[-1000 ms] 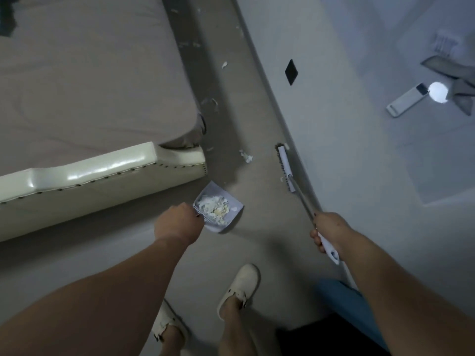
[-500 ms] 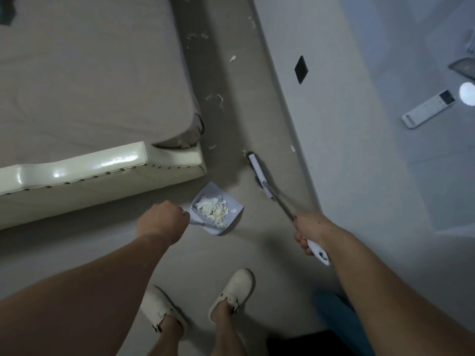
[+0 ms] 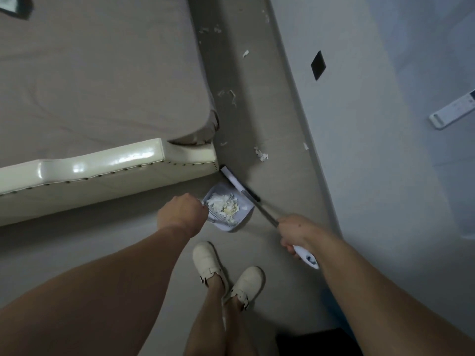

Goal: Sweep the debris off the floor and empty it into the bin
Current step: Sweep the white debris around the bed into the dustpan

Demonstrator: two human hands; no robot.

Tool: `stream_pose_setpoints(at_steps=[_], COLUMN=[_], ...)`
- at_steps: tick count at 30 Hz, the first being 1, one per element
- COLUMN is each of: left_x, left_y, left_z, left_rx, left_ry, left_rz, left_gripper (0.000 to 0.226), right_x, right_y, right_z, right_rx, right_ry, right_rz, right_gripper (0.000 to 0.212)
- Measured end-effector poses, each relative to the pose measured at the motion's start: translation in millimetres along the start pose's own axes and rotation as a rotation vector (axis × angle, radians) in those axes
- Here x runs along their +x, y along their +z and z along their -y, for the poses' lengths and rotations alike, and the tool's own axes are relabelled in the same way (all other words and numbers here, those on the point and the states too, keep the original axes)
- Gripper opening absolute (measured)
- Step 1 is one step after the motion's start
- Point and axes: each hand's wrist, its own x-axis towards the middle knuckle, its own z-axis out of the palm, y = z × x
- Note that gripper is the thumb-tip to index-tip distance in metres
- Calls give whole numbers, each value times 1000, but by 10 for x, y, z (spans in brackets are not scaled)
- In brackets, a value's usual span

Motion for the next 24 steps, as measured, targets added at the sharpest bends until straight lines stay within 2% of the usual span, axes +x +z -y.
stream_pose_setpoints(at_steps=[2, 3, 4, 8, 11, 14, 16, 18, 22, 24], left_x=[80, 112, 151, 156, 130, 101, 108, 140, 157, 156], left_y=[-48, -61, -87, -49, -9, -1, -6, -35, -185, -283], left_z=[28, 40, 67, 54, 50, 98, 137, 150, 131, 124], left_rx=[-10, -16, -25, -51, -49, -30, -28, -33, -31, -30], left_ry=[15, 21, 21, 27, 49, 48, 48, 53, 75, 80], left_rz=[10, 18, 21, 45, 79, 101, 108, 116, 108, 87], left_gripper=[33, 32, 31, 31, 31, 25, 23, 22, 23, 24], right_x=[-111, -171, -257, -118, 99, 117, 24, -186, -534, -609], right_y=[4, -13, -26, -104, -38, 91, 125, 108, -79, -233], right_z=[-68, -115, -69, 187, 499, 616, 545, 447, 322, 339], right_rx=[100, 148, 128, -81, -90, -141, -56, 122, 268, 394], right_ry=[62, 48, 20, -86, -97, -53, 42, 124, -15, -25], right_rz=[48, 35, 1, -137, -174, -104, -30, 1, -123, -168], right_gripper=[33, 44, 45, 37, 13, 30, 31, 22, 31, 29])
